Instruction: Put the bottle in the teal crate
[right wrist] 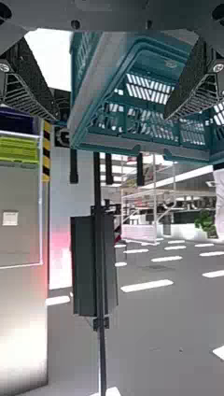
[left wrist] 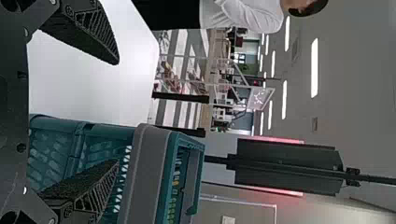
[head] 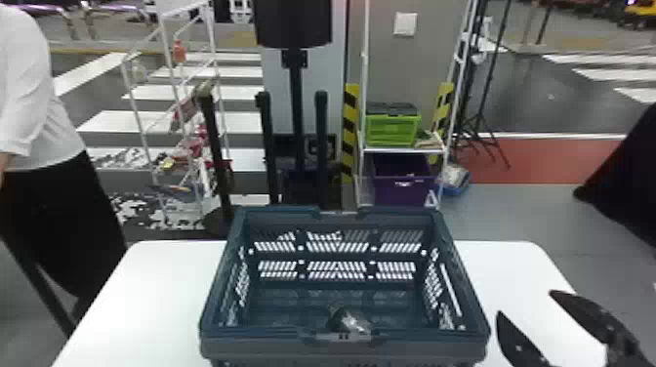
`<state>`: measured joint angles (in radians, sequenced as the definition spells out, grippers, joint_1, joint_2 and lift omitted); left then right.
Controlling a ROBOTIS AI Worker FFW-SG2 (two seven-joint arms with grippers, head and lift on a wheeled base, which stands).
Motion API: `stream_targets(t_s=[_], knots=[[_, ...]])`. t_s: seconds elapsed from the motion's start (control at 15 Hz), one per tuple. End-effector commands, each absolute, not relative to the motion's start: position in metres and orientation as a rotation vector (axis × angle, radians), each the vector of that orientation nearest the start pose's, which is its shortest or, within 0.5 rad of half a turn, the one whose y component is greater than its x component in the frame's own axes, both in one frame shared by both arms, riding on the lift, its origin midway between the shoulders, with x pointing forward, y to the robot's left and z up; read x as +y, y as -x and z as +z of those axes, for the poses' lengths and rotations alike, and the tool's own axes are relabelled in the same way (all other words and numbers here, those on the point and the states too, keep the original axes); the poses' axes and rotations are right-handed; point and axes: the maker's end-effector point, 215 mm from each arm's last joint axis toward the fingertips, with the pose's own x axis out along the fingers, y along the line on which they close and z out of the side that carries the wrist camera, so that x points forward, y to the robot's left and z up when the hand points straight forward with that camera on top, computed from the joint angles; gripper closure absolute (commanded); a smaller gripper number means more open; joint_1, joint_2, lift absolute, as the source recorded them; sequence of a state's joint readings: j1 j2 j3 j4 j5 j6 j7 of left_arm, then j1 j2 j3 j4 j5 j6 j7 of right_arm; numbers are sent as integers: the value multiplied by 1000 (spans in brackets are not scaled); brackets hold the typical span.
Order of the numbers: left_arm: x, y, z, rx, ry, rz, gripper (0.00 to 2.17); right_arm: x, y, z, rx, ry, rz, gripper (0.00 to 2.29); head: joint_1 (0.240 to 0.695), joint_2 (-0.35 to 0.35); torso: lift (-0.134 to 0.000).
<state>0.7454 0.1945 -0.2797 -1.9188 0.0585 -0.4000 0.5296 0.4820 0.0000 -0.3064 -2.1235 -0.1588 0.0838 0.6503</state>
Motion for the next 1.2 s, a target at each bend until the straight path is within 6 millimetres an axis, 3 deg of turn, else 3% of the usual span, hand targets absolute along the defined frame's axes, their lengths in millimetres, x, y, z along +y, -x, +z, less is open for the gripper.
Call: stream_targets(t_s=[0.0,0.13,0.53,1.13], knots=[[215,-322,-401,60,88,215,140,-262,-412,-310,-17,1,338,70,499,0,0],[212,-323,-400,58,88,207,140,-270,-402,-325,5,-3,273,66,499,0,0],[212,-323,-393,45,84,192,140,-261,-384,-350,50,-17,230,66,499,0,0],[211,-319,-386,21,90,163,140,-239,-365,-349,54,-20,248,70,499,0,0]])
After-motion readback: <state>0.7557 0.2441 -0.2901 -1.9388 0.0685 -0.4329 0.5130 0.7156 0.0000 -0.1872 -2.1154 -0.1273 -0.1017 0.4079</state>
